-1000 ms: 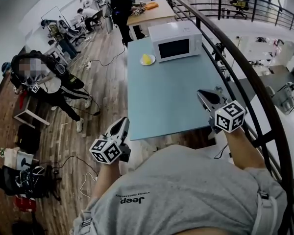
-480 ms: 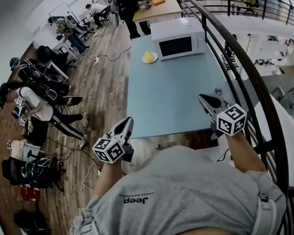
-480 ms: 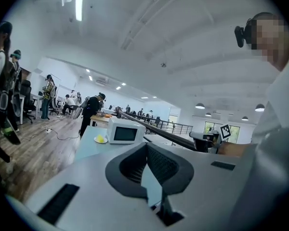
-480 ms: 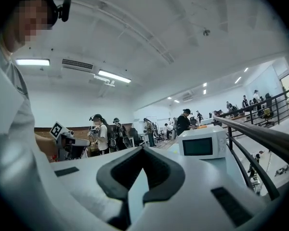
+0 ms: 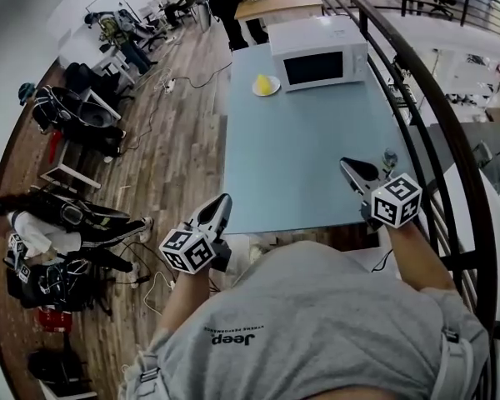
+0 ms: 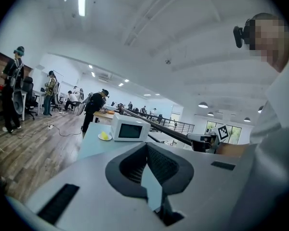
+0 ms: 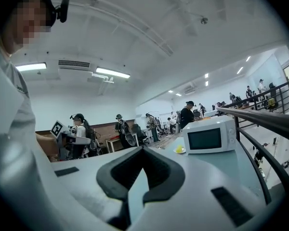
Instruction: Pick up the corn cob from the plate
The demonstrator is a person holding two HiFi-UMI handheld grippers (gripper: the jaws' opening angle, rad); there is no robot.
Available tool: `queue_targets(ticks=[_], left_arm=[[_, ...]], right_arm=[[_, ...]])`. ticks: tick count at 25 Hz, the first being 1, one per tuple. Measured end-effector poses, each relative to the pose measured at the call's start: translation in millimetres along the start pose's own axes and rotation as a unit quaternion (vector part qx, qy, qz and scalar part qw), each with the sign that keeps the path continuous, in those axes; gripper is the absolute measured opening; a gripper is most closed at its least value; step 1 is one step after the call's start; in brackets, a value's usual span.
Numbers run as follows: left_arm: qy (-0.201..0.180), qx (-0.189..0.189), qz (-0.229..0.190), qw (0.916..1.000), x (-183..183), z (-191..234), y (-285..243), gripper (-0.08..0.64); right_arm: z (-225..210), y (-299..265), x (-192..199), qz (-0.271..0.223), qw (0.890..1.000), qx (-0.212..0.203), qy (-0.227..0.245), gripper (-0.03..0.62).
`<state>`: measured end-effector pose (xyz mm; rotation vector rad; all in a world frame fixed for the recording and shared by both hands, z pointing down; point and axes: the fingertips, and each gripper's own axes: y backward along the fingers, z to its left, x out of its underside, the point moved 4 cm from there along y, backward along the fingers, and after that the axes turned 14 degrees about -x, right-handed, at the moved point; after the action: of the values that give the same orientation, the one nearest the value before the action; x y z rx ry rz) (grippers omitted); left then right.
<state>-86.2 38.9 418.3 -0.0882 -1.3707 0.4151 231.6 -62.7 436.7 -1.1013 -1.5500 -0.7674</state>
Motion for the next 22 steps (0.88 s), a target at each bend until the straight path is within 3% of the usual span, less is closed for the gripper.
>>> queue_targets(ticks=[7,16,22], left_arm=[[0.018,0.044,-0.010,0.9988,-9,95,-56,0.018],[0.019,0.106,0.023,0.9940,-46,251,-142,0.018],[0.037,0.128,0.042,0.9901,-44,304,-187,0.018]], right_arm=[[-25,-85,-9,0.024,0.999,0.043,0.012,0.015],[-60,-233,-26,0.013,0.993,0.113,-0.025,0.015],[-84,-278,-15,0.051,0.986,0.148,-0.054,0.015]])
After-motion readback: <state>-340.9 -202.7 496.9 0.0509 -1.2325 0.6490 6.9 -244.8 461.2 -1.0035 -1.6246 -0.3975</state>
